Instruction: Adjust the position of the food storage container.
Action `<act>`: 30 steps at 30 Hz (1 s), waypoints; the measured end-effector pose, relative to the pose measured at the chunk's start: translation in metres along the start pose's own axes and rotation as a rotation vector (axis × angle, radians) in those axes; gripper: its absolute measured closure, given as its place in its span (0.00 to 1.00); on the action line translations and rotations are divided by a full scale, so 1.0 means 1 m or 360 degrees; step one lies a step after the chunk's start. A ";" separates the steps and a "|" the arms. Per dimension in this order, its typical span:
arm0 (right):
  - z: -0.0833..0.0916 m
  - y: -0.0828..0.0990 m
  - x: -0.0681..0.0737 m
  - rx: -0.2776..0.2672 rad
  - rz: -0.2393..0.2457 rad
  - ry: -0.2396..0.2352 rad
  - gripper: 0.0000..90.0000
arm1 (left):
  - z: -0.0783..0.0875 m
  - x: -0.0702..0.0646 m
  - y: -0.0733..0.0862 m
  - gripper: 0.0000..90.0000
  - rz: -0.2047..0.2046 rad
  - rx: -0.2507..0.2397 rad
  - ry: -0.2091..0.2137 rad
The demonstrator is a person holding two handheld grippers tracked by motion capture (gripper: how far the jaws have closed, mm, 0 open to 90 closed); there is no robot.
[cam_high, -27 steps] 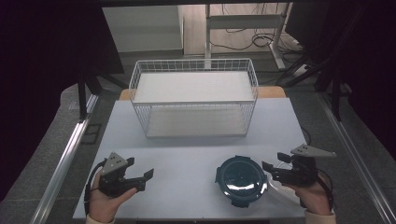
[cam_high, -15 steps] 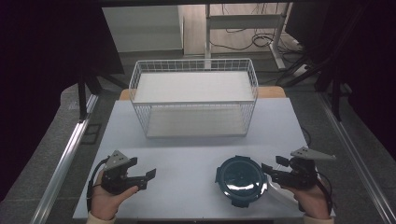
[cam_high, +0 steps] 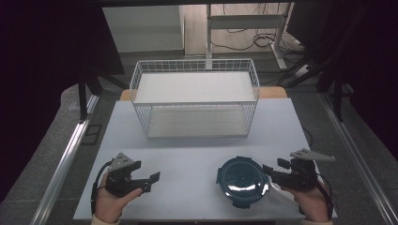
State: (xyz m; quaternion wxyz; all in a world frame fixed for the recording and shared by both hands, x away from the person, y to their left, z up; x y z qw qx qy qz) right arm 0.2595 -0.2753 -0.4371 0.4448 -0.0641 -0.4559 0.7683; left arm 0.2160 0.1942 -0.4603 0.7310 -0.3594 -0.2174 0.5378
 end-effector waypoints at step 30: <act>-0.031 -0.022 -0.007 0.0574 0.0072 0.0159 0.98 | -0.005 0.002 0.001 0.18 0.0003 0.0041 -0.0025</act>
Point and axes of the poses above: each handheld gripper's, and its own axes: z roughly backward along the jaws, y roughly out of its underside, x roughly to its left, the point moved 1 cm from there along -z, roughly forward along the jaws, and after that the axes turned 13 degrees about -y, right-handed, at the moved point
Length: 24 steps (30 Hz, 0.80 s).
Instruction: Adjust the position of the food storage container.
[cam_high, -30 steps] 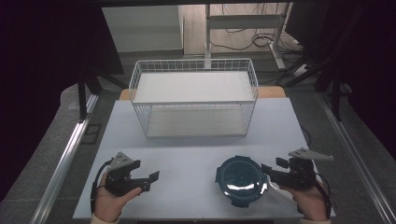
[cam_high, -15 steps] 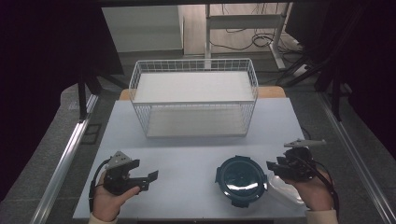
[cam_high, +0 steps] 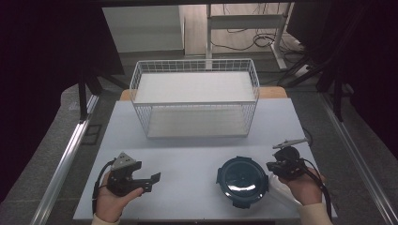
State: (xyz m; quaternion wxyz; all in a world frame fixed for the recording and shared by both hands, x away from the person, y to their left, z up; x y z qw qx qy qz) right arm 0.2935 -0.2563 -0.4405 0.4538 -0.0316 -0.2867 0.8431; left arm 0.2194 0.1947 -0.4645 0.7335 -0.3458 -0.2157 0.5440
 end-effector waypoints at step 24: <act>-0.024 0.002 0.005 0.0102 -0.0043 -0.0035 0.99 | -0.011 -0.004 0.003 0.18 -0.0035 0.0064 -0.0037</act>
Point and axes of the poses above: each handheld gripper's, and its own axes: z roughly backward along the jaws, y roughly out of its underside, x roughly to its left, the point moved 1 cm from there along -z, roughly forward along the jaws, and after that the axes turned 13 degrees about -y, right-handed, at the moved point
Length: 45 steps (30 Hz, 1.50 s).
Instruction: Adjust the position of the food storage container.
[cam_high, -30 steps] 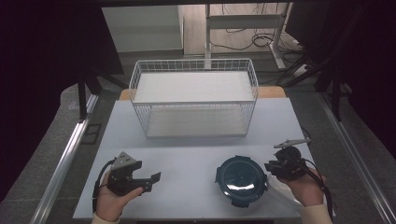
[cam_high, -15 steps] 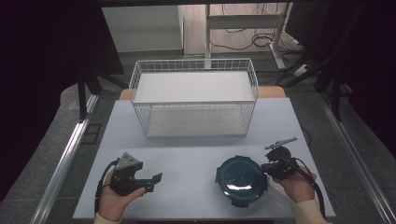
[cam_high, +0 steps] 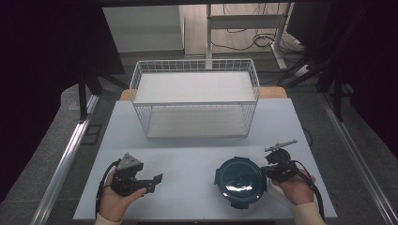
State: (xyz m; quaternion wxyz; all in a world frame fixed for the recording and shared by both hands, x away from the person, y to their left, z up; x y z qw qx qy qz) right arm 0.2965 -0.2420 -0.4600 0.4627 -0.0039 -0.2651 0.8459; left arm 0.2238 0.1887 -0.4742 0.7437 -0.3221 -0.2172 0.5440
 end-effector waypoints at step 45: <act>-0.007 0.024 0.041 0.0064 0.0075 -0.0070 0.99 | -0.002 -0.002 0.001 0.18 -0.0014 0.0007 0.0010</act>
Point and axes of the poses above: each handheld gripper's, and its own axes: z roughly backward along the jaws, y roughly out of its underside, x roughly to its left, the point moved 1 cm from there along -z, roughly forward along the jaws, and after that the axes turned 13 degrees about -y, right-handed, at the moved point
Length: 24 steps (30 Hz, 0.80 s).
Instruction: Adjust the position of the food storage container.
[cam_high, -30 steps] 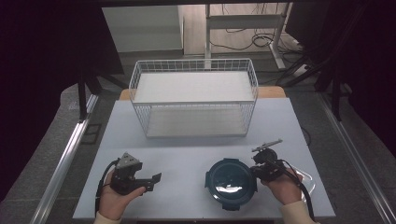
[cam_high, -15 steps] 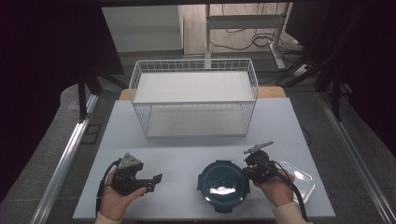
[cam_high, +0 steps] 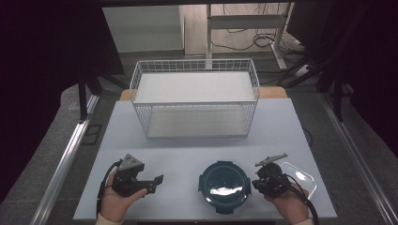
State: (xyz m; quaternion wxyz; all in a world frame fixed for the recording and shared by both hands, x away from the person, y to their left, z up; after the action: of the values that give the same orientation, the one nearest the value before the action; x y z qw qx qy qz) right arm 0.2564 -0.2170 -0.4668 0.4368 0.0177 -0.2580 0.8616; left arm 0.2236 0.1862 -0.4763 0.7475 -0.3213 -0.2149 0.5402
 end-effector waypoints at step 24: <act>-0.022 -0.010 0.017 0.0028 0.0024 -0.0021 0.99 | -0.004 0.001 0.002 0.18 0.0005 0.0014 -0.0015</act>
State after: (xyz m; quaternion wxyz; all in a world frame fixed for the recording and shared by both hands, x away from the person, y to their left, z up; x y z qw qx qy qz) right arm 0.2575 -0.1891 -0.4770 0.4284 0.0252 -0.2534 0.8670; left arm 0.2249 0.1863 -0.4809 0.7471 -0.3157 -0.2157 0.5438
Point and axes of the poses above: each handheld gripper's, and its own axes: z roughly backward along the jaws, y roughly out of its underside, x roughly to its left, the point moved 1 cm from there along -z, roughly forward along the jaws, and after that the axes turned 13 degrees about -y, right-handed, at the moved point
